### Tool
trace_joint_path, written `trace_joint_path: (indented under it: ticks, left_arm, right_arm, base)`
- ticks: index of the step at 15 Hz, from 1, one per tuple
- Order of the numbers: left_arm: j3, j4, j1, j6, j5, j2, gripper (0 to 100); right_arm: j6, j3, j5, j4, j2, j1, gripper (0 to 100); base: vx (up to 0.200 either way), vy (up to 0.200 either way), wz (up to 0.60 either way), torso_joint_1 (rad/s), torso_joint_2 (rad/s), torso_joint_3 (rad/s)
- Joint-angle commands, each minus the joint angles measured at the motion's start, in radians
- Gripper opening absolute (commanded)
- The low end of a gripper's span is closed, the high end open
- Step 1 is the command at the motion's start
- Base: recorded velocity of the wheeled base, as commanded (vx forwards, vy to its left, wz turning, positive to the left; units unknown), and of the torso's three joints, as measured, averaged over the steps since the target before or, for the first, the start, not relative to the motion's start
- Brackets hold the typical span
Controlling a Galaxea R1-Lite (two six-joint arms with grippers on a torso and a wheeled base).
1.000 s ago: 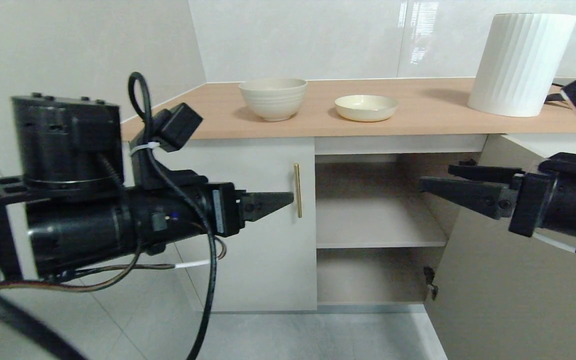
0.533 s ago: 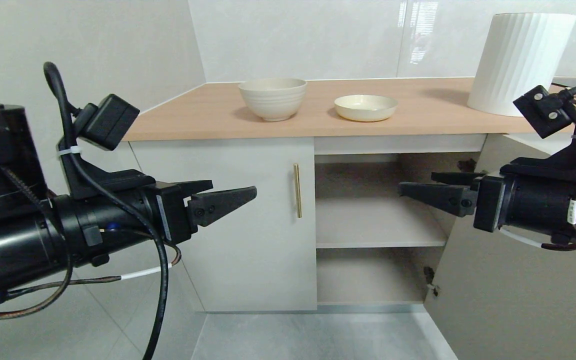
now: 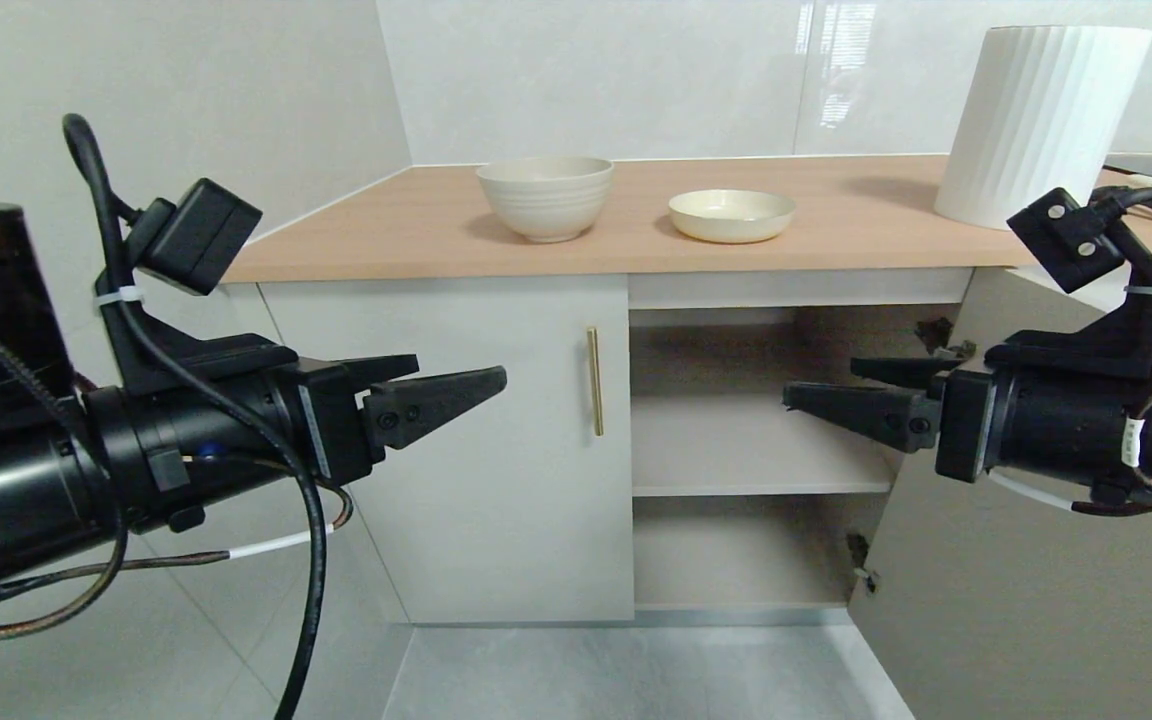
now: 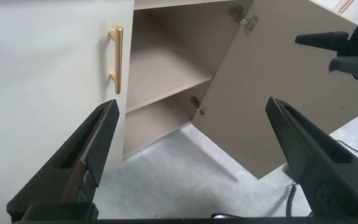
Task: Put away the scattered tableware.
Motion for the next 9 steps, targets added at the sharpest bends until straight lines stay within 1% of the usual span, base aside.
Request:
trace_joint_path:
  ticks: [1, 3, 9]
  left_arm:
    - [-0.001, 0.001, 0.000, -0.001, 0.001, -0.007, 100]
    - [-0.005, 0.001, 0.005, -0.001, -0.001, -0.009, 100]
    - [-0.006, 0.001, 0.011, -0.001, -0.001, -0.018, 100]
  right_arm:
    - [0.000, 0.002, 0.000, 0.000, -0.004, 0.006, 100]
    - [0.001, 0.003, 0.000, 0.000, -0.004, 0.006, 100]
    - [0.001, 0.006, 0.000, 0.000, -0.004, 0.006, 100]
  base:
    - [0.000, 0.000, 0.00, 0.000, 0.00, 0.000]
    - [0.000, 0.000, 0.00, 0.000, 0.00, 0.000]
    - [0.200, 0.000, 0.00, 0.006, 0.00, 0.003]
